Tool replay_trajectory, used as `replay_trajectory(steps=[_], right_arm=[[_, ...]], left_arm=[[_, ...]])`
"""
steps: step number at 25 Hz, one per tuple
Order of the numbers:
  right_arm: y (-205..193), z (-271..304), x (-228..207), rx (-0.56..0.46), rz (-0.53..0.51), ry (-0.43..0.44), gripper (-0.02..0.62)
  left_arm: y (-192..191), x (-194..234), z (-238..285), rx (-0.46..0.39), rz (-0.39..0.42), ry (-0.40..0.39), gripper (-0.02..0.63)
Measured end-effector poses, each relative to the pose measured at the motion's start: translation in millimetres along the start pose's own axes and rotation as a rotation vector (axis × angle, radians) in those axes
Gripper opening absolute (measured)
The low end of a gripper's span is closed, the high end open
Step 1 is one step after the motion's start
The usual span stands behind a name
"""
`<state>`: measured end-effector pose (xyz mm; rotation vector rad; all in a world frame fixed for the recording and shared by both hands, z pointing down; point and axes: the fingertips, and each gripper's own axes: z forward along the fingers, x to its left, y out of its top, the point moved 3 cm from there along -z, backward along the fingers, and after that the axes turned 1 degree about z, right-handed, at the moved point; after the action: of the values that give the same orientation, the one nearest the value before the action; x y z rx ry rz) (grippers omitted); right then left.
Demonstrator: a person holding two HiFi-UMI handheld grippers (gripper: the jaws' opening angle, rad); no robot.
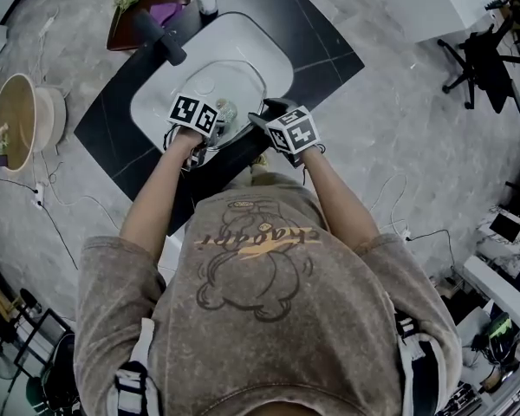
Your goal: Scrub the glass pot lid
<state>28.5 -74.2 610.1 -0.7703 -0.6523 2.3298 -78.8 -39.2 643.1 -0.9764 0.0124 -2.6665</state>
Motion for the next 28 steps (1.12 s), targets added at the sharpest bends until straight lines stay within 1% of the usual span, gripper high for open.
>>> replay_trajectory(steps=[3, 7, 12, 20, 28], right_arm=[[0, -1, 0, -0.001, -0.002, -0.004, 0.253], [0, 0, 0, -0.001, -0.006, -0.007, 0.252], [0, 1, -1, -0.003, -0.009, -0.013, 0.247], [0, 0, -1, -0.003, -0.012, -0.017, 0.247], [0, 0, 0, -0.006, -0.012, -0.015, 0.245]], left_arm=[[4, -11, 2, 0.006, 0.026, -0.016, 0.055], [14, -28, 6, 0.003, 0.039, -0.072, 0.055], [26, -29, 12, 0.018, 0.065, -0.083, 0.055], [58, -25, 28, -0.029, 0.08, -0.066, 0.055], [79, 10, 37, -0.078, 0.065, 0.014, 0.055]])
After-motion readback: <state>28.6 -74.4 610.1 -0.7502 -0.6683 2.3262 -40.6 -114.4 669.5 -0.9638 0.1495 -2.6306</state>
